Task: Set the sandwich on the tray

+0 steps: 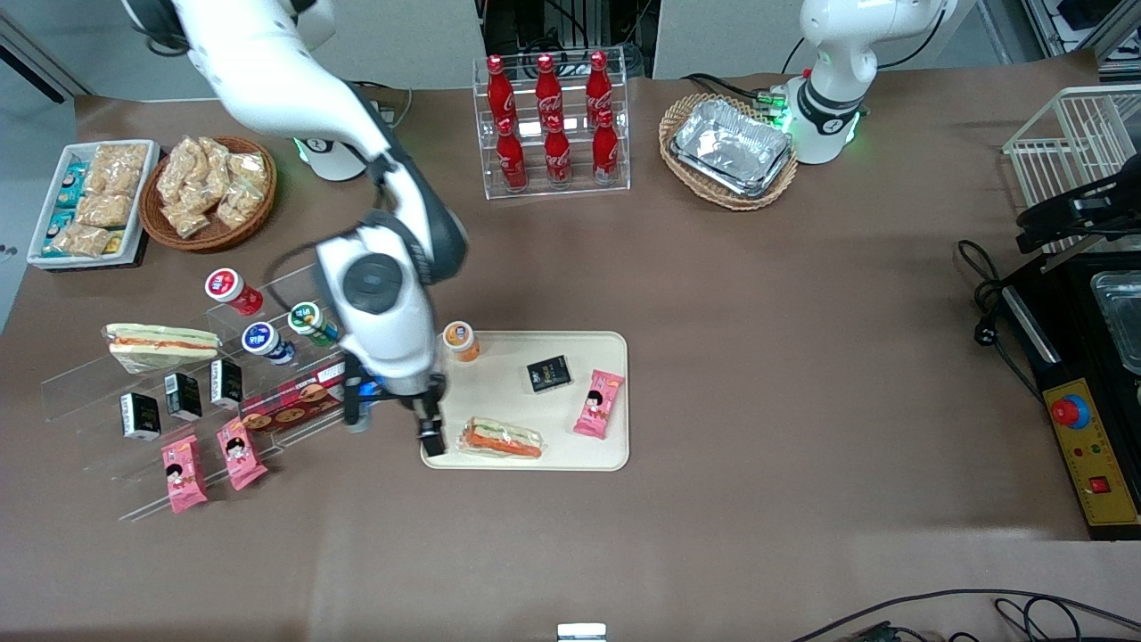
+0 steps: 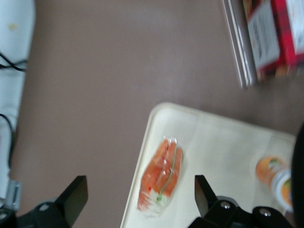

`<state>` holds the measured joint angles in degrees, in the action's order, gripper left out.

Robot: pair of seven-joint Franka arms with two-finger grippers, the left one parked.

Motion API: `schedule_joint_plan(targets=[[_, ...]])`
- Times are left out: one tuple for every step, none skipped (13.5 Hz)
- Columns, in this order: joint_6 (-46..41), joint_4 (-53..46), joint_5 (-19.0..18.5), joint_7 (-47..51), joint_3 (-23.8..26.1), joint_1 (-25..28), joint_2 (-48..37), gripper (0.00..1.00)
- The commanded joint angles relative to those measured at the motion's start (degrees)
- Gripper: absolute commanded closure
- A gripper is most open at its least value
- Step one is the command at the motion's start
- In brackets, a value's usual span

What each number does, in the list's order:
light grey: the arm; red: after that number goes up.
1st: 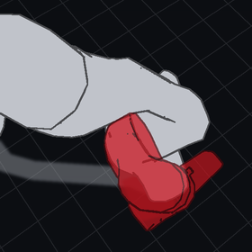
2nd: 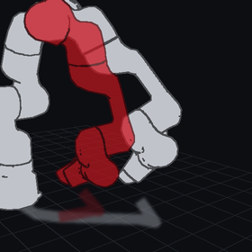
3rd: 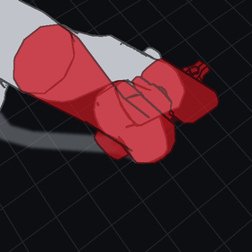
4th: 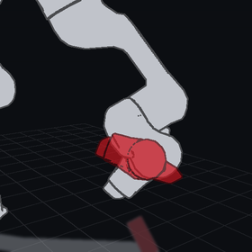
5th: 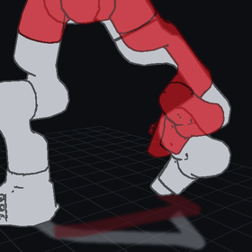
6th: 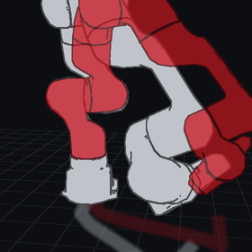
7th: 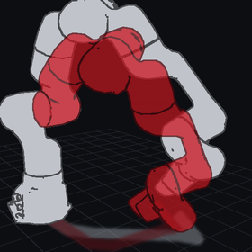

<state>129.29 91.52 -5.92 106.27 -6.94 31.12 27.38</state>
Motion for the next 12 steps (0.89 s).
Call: schedule_joint_plan(targets=[[-7.19, 3.14, 3.71, -19.72, 0.43, -4.92, -8.64, 0.0], [-9.04, 3.31, 7.03, -25.97, 0.43, -7.89, -10.05, 0.0], [-10.71, 3.92, 10.98, -33.16, 0.35, -10.44, -11.63, 0.0], [-12.73, 4.19, 12.85, -40.81, 0.26, -12.65, -12.69, 0.0], [-14.84, 4.28, 12.78, -47.67, 0.08, -13.71, -13.75, 0.0], [-15.47, 4.28, 11.82, -52.96, -0.35, -13.81, -14.63, 0.0], [-15.3, 4.28, 9.64, -58.06, -1.58, -14.68, -15.51, 0.0], [-15.39, 4.28, 9.27, -64.46, -1.94, -15.91, -16.3, 0.0], [-15.73, 4.46, 9.35, -71.4, -2.03, -17.66, -16.92, 0.0], [-15.74, 4.98, 9.26, -76.95, -2.03, -19.33, -17.79, 0.0], [-15.74, 5.94, 9.35, -81.88, -2.2, -20.13, -18.84, 0.0], [-15.74, 7.17, 9.35, -86.28, -2.12, -22.23, -19.81, 0.0]])
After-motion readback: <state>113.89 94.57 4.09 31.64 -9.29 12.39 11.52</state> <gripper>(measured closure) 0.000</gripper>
